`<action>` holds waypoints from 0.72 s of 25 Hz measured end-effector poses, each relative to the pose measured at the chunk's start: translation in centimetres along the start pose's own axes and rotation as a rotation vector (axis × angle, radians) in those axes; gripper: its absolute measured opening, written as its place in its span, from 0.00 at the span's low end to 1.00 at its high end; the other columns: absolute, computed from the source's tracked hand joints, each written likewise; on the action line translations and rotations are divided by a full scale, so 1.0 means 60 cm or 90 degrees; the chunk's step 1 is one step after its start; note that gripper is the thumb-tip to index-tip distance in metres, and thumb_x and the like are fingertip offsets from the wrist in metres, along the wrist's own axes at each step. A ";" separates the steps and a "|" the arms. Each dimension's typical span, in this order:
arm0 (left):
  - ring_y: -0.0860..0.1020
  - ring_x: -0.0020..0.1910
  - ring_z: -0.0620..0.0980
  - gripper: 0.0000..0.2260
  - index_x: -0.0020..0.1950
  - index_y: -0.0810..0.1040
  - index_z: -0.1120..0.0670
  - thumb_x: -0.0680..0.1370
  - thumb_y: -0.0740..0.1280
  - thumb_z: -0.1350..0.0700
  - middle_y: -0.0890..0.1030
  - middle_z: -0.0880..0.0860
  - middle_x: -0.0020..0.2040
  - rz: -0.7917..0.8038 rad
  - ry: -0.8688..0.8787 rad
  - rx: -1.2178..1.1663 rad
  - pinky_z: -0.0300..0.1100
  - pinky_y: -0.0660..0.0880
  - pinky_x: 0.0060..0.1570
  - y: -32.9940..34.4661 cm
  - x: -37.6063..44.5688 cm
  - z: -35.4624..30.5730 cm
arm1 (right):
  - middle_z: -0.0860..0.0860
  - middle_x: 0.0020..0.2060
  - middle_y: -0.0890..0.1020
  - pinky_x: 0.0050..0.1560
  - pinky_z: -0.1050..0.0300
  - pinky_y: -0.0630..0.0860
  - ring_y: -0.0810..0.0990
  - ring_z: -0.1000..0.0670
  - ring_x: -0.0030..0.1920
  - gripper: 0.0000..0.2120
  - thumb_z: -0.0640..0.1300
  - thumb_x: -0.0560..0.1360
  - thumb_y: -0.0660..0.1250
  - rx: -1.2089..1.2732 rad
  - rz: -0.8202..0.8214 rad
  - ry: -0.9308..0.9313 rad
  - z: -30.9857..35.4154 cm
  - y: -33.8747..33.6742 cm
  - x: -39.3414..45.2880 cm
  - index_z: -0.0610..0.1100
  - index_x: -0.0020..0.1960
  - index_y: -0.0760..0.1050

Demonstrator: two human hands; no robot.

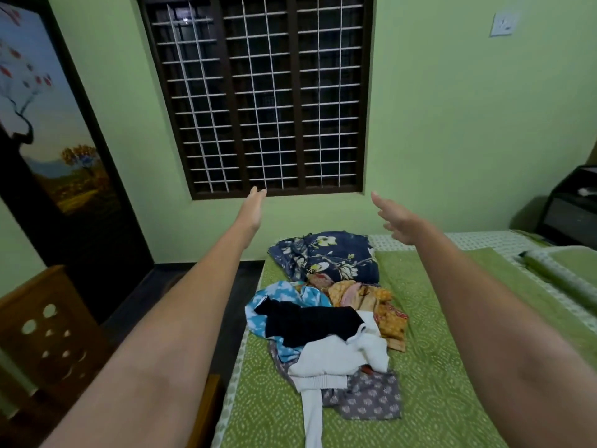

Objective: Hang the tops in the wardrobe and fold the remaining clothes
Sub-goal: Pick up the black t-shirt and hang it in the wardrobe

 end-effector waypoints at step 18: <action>0.70 0.67 0.57 0.19 0.70 0.69 0.55 0.82 0.57 0.49 0.71 0.56 0.70 0.122 -0.514 0.048 0.52 0.68 0.67 0.299 0.174 0.885 | 0.43 0.59 0.78 0.59 0.50 0.73 0.77 0.42 0.58 0.12 0.40 0.79 0.60 -0.374 0.119 0.281 -0.751 0.281 0.425 0.40 0.60 0.77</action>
Point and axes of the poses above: each hand's wrist, its own x-axis towards the middle knuckle, its own y-axis out of the palm, z = x × y, the point moved 7 cm from there along x, towards the middle knuckle
